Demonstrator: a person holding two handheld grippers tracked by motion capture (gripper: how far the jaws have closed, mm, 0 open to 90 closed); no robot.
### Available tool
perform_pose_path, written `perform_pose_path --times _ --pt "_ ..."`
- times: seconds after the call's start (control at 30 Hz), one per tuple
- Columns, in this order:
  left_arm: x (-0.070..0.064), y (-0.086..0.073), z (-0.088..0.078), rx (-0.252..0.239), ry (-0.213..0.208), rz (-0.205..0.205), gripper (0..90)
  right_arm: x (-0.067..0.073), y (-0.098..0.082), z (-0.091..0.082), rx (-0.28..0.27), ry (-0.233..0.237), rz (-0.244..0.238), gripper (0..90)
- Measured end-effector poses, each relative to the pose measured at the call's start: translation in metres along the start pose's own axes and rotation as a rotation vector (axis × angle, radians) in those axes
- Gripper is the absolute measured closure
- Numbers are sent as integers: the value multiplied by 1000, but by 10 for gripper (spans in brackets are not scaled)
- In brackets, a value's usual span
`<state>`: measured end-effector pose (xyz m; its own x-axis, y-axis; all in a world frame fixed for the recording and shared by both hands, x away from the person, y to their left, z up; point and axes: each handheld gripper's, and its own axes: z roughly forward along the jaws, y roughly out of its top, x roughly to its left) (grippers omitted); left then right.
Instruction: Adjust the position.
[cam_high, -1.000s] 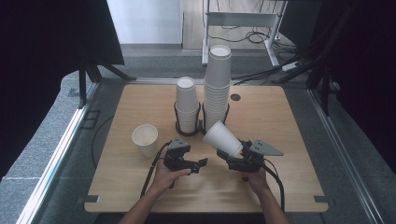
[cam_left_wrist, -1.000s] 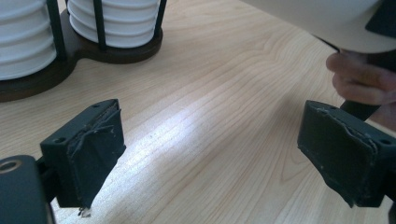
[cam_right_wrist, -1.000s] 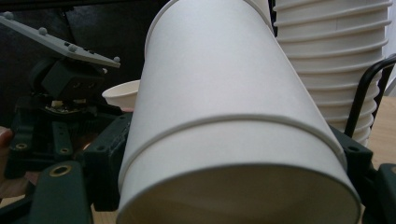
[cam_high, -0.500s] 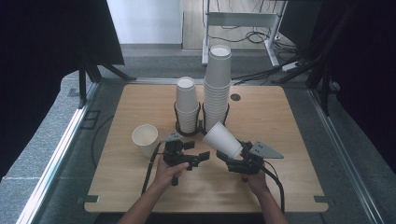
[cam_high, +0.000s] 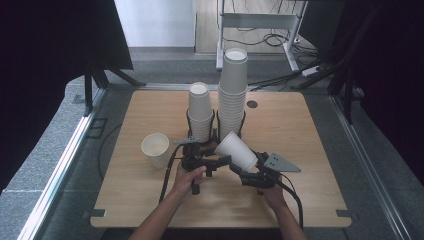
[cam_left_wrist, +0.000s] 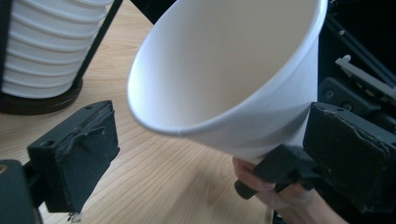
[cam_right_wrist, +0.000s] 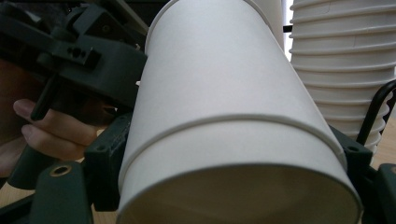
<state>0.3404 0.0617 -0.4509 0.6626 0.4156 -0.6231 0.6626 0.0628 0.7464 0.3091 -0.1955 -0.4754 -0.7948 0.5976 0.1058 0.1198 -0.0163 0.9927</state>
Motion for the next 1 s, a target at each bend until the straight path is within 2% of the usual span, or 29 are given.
perform_pose_path --times 0.13,0.33,0.43,0.53,0.8,1.0 --pt "0 8 5 -8 -17 -16 8 2 -1 2 -3 -6 -15 208" --pt "6 15 12 -23 -64 -91 0 2 -1 3 -3 -21 -30 209" --pt "8 16 16 -16 -81 -108 0 2 -2 4 0 -27 -37 209" --pt "7 16 19 -7 -78 -99 0 4 -2 6 5 -27 -53 209" --pt "10 15 26 12 -99 -122 0 7 -3 9 13 -17 -67 209" --pt "10 16 25 -10 -87 -109 40 6 -6 11 25 -21 -67 208"
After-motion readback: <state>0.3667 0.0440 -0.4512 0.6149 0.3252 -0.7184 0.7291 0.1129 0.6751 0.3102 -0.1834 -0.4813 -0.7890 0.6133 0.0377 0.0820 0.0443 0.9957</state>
